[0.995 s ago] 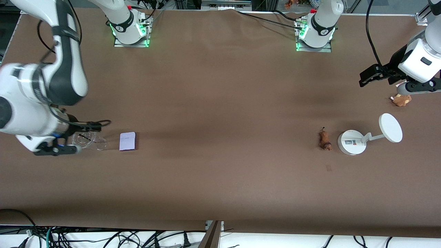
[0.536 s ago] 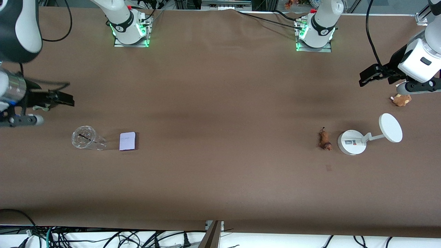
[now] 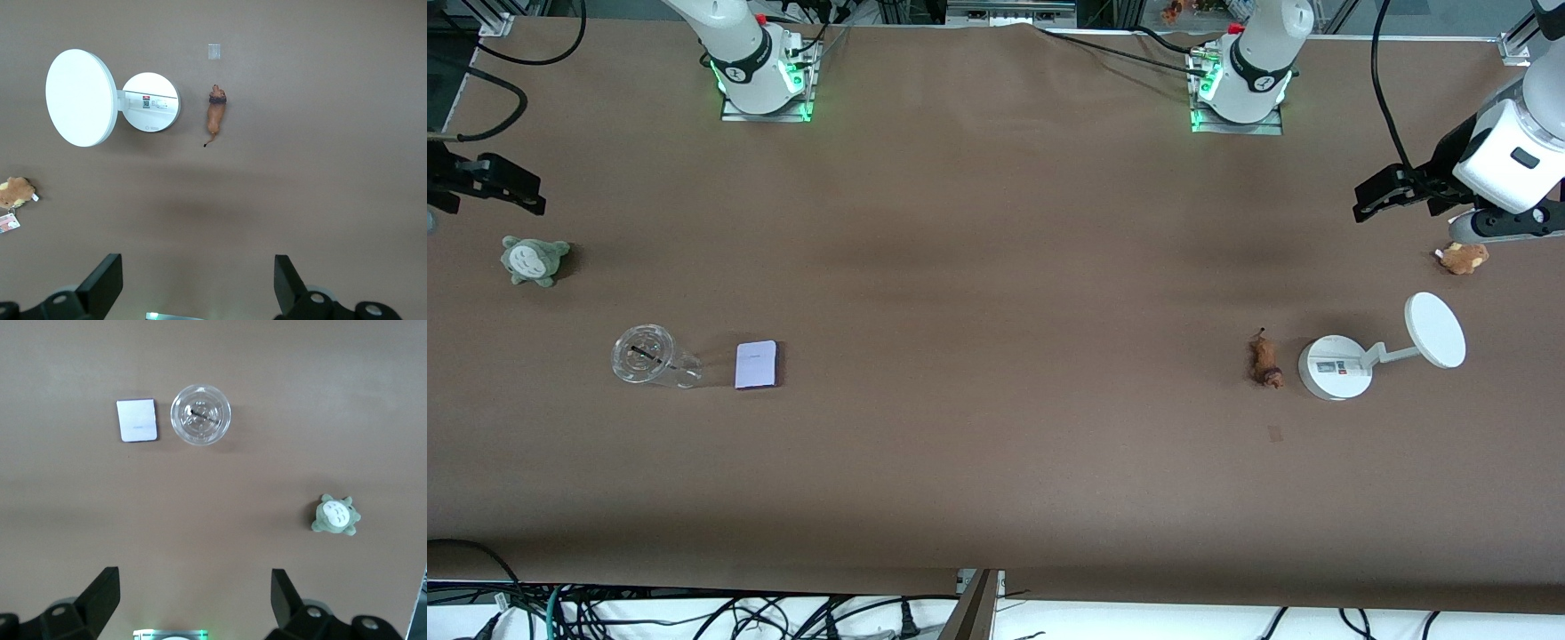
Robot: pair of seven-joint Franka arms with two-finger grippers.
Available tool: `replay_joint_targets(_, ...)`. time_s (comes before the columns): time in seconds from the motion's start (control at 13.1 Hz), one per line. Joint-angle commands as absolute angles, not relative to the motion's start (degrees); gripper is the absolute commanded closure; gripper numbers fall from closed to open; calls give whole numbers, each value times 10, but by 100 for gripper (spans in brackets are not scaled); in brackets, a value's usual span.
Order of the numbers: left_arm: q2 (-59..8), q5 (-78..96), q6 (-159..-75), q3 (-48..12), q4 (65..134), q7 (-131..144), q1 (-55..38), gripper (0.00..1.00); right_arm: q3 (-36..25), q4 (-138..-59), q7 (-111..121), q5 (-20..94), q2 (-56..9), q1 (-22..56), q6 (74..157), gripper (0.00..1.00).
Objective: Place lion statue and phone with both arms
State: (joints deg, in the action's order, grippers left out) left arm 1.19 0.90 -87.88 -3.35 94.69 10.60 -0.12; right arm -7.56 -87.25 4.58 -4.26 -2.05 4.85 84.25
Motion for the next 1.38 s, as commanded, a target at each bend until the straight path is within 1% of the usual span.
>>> replay_joint_targets(0.0,17,4,-873,-28,946,102,-7,0,-40,-894,42,-30,6,17,827,0)
replay_joint_targets(0.23,17,4,-873,-28,946,102,-7,0,-27,-901,-19,-4,10,13,815,0)
replay_joint_targets(0.54,17,4,-873,-28,946,103,-7,0,-34,-859,-13,-3,-18,12,797,0)
replay_joint_targets(1.3,17,4,-873,-28,946,102,-8,0,-36,-858,-5,-4,-22,12,797,0)
